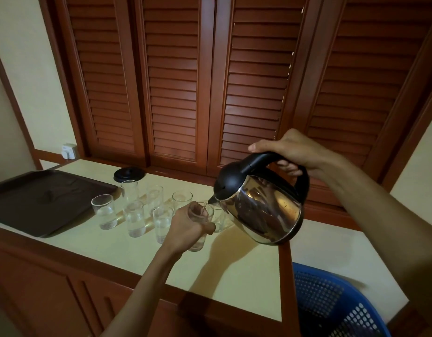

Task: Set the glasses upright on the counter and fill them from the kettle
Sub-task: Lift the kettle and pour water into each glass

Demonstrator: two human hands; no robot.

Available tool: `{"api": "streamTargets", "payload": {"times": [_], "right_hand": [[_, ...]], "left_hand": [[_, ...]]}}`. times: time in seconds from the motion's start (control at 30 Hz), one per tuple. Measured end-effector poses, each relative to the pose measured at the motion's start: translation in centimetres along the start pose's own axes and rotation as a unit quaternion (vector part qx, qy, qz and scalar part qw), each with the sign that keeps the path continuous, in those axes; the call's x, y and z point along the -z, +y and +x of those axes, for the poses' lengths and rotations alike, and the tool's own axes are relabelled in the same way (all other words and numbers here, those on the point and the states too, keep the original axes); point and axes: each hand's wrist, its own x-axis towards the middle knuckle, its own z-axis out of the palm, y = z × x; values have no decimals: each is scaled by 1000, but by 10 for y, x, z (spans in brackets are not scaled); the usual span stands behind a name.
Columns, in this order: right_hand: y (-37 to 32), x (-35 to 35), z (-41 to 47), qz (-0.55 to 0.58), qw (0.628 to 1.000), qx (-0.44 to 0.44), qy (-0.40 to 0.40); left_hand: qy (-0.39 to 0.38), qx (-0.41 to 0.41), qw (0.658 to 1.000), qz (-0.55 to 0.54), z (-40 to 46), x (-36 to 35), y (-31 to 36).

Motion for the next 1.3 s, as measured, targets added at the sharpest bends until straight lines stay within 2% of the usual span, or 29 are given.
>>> {"api": "streamTargets", "payload": {"times": [0.17, 0.47, 0.67, 0.87, 1.17, 1.3], "right_hand": [[17, 2, 2, 64, 998, 1, -3], [37, 3, 7, 108, 994, 5, -1], [66, -1, 6, 155, 988, 0, 10], [105, -18, 5, 186, 982, -11, 25], [142, -31, 5, 227, 972, -31, 50], [149, -33, 8, 239, 969, -37, 50]], "left_hand": [[5, 2, 1000, -20, 5, -4, 8], [7, -6, 1000, -14, 13, -8, 1], [-25, 30, 999, -20, 22, -12, -33], [-21, 61, 998, -22, 34, -18, -65], [7, 1, 1000, 19, 35, -24, -83], [18, -2, 1000, 1, 37, -22, -90]]}}
